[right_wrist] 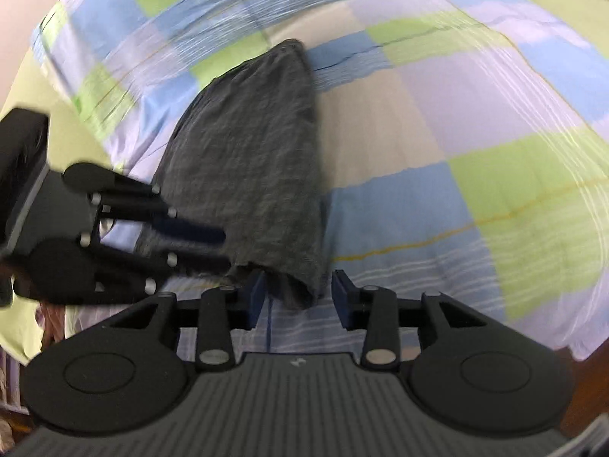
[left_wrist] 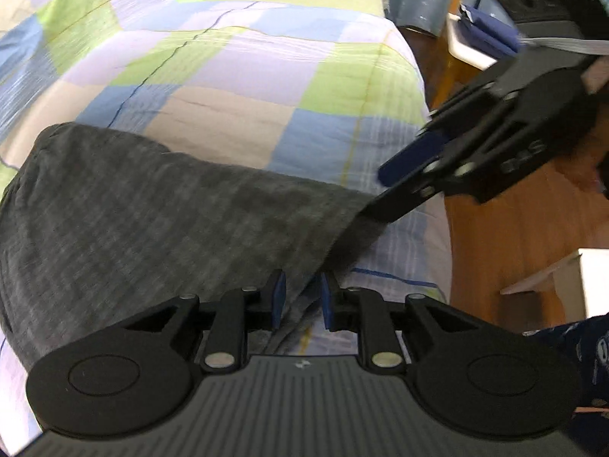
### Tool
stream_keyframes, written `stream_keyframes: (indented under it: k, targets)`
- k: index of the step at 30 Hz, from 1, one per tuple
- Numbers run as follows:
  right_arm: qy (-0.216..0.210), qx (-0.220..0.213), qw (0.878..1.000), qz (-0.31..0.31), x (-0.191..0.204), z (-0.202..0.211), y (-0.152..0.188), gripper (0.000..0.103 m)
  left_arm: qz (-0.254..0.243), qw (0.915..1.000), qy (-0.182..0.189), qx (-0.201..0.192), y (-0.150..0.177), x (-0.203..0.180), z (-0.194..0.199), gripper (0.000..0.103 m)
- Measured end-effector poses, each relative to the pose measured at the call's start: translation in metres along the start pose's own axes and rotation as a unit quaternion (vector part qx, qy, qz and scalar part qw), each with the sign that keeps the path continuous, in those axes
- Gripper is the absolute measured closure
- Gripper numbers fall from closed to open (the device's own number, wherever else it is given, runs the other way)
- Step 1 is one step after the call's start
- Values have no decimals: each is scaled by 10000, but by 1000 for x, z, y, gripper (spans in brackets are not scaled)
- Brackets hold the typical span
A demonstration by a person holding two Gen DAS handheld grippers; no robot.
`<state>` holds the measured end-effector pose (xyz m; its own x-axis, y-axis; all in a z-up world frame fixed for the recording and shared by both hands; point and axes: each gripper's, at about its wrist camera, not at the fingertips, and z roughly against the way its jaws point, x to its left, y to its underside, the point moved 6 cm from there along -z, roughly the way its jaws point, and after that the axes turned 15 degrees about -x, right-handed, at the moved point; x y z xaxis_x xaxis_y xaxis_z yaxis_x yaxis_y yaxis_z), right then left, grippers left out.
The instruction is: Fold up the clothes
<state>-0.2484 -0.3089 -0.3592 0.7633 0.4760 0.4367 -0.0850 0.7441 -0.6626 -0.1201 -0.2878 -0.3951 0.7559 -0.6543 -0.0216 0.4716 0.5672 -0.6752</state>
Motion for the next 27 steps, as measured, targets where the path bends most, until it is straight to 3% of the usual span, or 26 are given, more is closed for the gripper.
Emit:
stream_keyframes:
  k: [2, 3, 6, 10, 12, 13, 15, 17, 18, 21, 23, 27]
  targets:
    - [-155, 6, 9999, -15, 1, -6, 1, 87, -112, 9998, 80, -109, -4, -6, 0, 71]
    - [-315, -46, 9995, -41, 5, -8, -2, 98, -121, 9997, 118, -177, -6, -9, 2, 61]
    - [-643, -164, 9976, -192, 14, -8, -10, 99, -149, 9988, 217, -418, -12, -21, 9, 60]
    - [-952, -198, 9944, -402, 24, -8, -25, 99, -132, 9981, -141, -589, -12, -24, 5, 59]
    - [-1103, -183, 9928, -423, 30, -9, -30, 99, 26, 9974, -472, -552, -6, -15, 1, 68]
    - [-1161, -147, 9925, -355, 33, -9, -28, 99, 188, 9962, -660, -533, -1, -6, -1, 96]
    - [-1167, -56, 9924, -395, 33, -13, -27, 93, 366, 9939, -890, -545, 5, 4, -1, 98]
    - [-888, -161, 9949, -453, 24, -6, -25, 71, 491, 9921, -962, -639, 8, 10, 7, 98]
    - [-682, -279, 9966, -364, 19, -1, -24, 67, 571, 9914, -962, -682, 10, 12, 11, 98]
    - [3, -105, 9986, 518, 10, -3, -9, 67, 668, 9900, -984, -756, 7, 15, 14, 98]
    - [45, -34, 9956, 934, 13, -9, -3, 67, 735, 9888, -1035, -787, 9, 21, 18, 98]
    - [-29, -259, 9688, 2466, 37, -35, -3, 70, 857, 9871, -1023, -886, 5, 21, 25, 98]
